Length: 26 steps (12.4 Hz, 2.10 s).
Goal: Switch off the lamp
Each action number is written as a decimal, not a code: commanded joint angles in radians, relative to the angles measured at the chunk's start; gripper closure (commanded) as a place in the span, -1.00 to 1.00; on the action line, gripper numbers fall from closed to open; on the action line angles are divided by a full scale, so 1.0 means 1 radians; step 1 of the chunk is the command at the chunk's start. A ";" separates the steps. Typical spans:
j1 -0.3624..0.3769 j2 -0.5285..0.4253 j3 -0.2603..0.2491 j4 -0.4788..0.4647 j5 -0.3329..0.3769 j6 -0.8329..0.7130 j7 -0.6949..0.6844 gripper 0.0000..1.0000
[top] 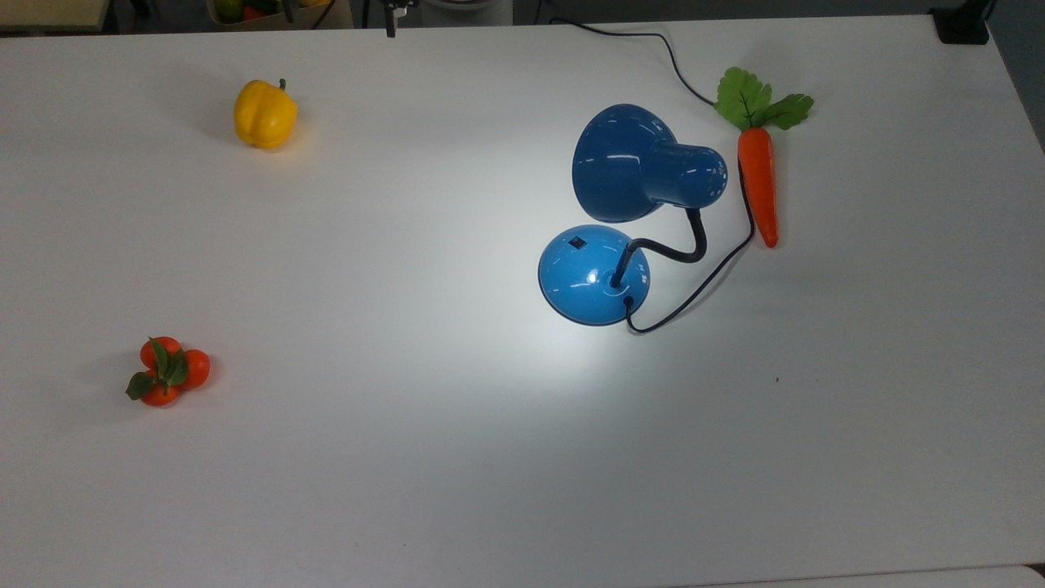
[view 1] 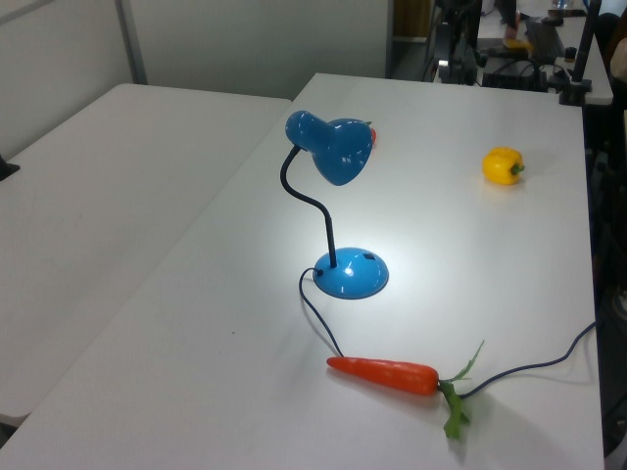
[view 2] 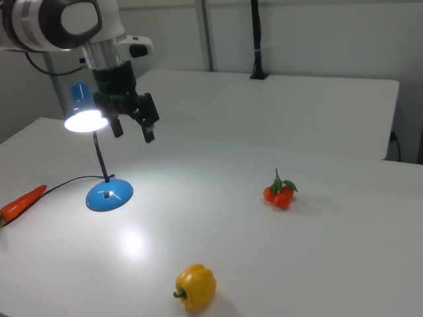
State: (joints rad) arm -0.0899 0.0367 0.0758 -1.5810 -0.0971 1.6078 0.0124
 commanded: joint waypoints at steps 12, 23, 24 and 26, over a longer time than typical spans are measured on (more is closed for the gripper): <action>0.006 -0.003 -0.002 0.007 -0.012 -0.029 0.008 -0.43; 0.013 0.006 -0.001 -0.007 0.004 -0.019 -0.042 1.00; 0.019 0.011 0.009 -0.020 0.005 -0.006 -0.042 1.00; 0.064 0.032 0.013 -0.057 0.007 0.078 -0.040 1.00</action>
State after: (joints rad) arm -0.0799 0.0535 0.0891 -1.5937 -0.0950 1.6128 -0.0121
